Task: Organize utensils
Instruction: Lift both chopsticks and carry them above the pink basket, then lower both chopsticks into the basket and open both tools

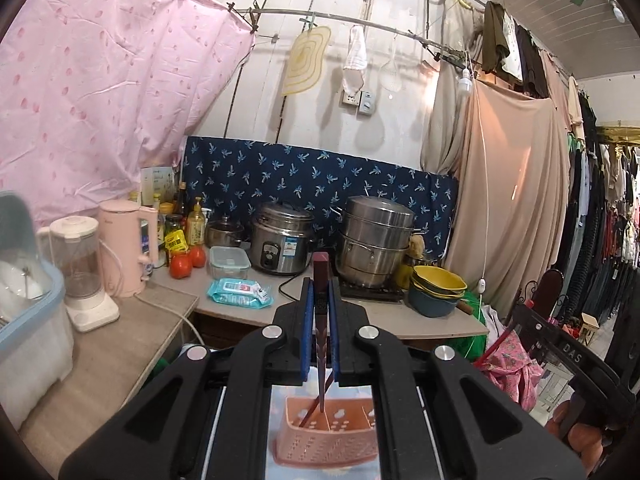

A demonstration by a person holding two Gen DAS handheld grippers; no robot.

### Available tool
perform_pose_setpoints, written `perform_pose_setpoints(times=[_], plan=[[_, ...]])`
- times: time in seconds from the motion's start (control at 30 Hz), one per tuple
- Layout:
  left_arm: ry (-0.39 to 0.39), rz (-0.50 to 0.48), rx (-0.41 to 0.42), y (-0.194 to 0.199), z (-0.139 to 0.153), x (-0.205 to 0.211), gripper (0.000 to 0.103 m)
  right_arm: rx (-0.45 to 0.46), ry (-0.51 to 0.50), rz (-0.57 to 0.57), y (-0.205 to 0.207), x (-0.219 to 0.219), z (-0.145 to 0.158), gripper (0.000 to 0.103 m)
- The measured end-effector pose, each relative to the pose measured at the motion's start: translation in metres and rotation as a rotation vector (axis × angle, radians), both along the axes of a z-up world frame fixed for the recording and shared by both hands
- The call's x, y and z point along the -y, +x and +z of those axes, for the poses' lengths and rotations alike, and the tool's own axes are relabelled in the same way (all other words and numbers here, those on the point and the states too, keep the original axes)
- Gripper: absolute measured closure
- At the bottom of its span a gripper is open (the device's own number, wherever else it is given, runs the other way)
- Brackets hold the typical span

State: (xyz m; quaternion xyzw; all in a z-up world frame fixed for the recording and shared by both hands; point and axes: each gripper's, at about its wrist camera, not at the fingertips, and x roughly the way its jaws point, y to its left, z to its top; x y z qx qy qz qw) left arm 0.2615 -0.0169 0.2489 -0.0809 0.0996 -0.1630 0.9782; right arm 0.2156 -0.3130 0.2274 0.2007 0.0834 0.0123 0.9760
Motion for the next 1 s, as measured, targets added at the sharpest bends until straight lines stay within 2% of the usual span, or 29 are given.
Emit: perform_pose_setpoints(times=[0.23, 0.4, 0.57, 0.77, 0.87, 1.0], plan=[[0.045, 0.018, -0.055, 0.033, -0.028, 0.014, 0.096, -0.032, 0.045, 0.02, 0.047, 0.0, -0.019, 0.096], [0.06, 0.021, -0.104, 0.048, -0.05, 0.014, 0.096, -0.072, 0.036, 0.014, 0.067, -0.003, -0.036, 0.096], [0.067, 0.027, -0.122, 0.053, -0.058, 0.011, 0.096, -0.04, 0.09, 0.036, 0.064, 0.005, -0.03, 0.096], [0.066, 0.028, -0.132, 0.053, -0.062, 0.011, 0.096, 0.004, 0.064, 0.016, 0.063, 0.004, -0.009, 0.096], [0.069, 0.027, -0.137, 0.053, -0.064, 0.01, 0.096, -0.004, 0.048, 0.002, 0.068, 0.004, -0.011, 0.096], [0.071, 0.026, -0.15, 0.055, -0.069, 0.01, 0.096, -0.067, 0.014, 0.005, 0.078, -0.001, -0.031, 0.096]])
